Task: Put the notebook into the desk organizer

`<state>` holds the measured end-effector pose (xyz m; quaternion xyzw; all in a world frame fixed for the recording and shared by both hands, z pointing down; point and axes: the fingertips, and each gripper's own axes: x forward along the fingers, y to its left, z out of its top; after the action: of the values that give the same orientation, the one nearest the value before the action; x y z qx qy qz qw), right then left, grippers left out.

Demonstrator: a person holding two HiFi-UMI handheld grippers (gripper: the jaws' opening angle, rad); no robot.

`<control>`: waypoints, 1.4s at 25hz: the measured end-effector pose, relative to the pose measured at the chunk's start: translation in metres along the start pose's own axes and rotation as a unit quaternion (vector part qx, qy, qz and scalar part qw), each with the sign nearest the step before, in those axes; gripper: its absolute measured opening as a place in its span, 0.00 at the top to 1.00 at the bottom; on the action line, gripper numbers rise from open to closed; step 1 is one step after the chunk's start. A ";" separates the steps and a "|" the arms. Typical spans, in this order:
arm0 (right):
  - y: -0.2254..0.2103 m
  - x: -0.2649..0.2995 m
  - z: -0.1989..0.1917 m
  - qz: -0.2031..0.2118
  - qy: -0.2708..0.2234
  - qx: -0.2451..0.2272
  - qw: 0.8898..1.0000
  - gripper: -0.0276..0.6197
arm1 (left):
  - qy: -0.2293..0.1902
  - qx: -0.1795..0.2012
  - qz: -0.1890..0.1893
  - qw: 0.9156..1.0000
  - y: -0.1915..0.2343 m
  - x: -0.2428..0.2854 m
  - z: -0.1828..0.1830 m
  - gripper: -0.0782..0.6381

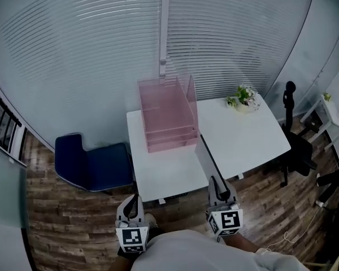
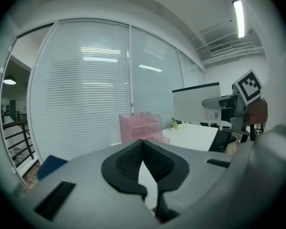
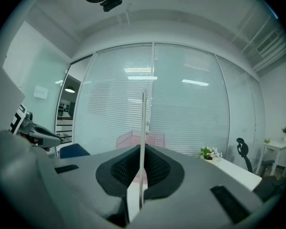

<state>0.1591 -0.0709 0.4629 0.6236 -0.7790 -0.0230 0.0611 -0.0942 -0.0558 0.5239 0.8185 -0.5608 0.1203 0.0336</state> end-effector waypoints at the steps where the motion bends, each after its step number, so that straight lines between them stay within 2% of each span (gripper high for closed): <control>1: 0.002 0.012 0.004 -0.004 0.000 -0.003 1.000 0.92 | -0.001 0.001 -0.006 1.000 0.008 0.008 0.003 0.88; 7: 0.019 0.080 0.024 -0.018 -0.002 -0.047 0.999 0.92 | -0.004 0.006 -0.032 0.999 0.054 0.035 0.003 0.88; 12: 0.022 0.136 0.045 -0.022 -0.010 -0.096 0.995 0.92 | 0.004 0.007 -0.032 0.999 0.081 0.048 -0.003 0.88; 18: 0.009 0.207 0.057 -0.005 -0.010 -0.148 0.989 0.92 | 0.009 0.001 -0.004 1.000 0.092 0.065 -0.002 0.88; 22: 0.002 0.247 0.057 0.009 0.004 -0.199 0.980 0.92 | 0.012 -0.015 0.025 1.000 0.090 0.069 -0.002 0.88; 25: -0.005 0.279 0.056 0.024 0.029 -0.253 0.967 0.92 | 0.014 -0.023 0.038 0.999 0.084 0.074 0.000 0.88; 30: -0.007 0.328 0.049 0.053 0.063 -0.342 0.936 0.92 | 0.019 -0.030 0.050 0.998 0.075 0.077 -0.002 0.88; 32: -0.003 0.346 0.041 0.067 0.084 -0.379 0.919 0.92 | 0.022 -0.035 0.056 0.998 0.074 0.075 -0.005 0.88; 35: 0.004 0.372 0.022 0.087 0.117 -0.440 0.886 0.92 | 0.027 -0.045 0.066 0.996 0.076 0.072 -0.011 0.88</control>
<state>0.0723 -0.4333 0.4663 0.4604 -0.7272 -0.2848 0.4220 -0.1416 -0.1473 0.5452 0.7742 -0.6170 0.1187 0.0771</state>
